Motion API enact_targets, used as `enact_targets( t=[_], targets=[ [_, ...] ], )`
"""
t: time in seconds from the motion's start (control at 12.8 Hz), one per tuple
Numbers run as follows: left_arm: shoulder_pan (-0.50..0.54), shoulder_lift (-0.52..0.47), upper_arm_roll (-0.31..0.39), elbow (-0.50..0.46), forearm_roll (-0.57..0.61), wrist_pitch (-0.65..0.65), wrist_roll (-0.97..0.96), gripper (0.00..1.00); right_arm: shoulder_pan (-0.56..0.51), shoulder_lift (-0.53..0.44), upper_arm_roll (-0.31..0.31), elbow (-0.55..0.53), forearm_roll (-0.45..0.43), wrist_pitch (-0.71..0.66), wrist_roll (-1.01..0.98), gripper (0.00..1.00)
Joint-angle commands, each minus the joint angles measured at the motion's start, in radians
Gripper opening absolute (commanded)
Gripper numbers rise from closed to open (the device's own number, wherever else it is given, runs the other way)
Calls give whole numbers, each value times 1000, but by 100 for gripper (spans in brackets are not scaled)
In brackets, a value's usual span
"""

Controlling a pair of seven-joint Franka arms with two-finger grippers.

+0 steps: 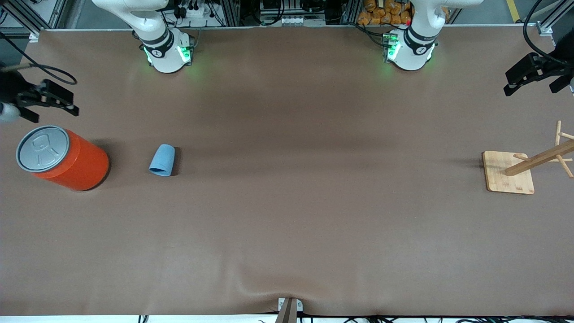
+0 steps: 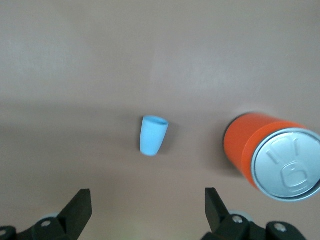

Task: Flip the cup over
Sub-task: 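Move the right gripper from rest toward the blue cup lying sideways, then lower the right gripper around the blue cup and close it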

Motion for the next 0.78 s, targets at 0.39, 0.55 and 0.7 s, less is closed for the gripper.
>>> enact_targets(
  t=[0.39,0.55,0.7],
  targets=[
    [2,4,-6,22,-86,-16,-12,100,2,260,4,-18,-4,78,4,100],
    [-4,10,-6,22,-87,-11,-13,100,13,261,5,-109,-1,146,85,100],
    [-8,10,-8,22,-86,-11,-15,100,13,254,5,-248,3,254,101,100]
  ],
)
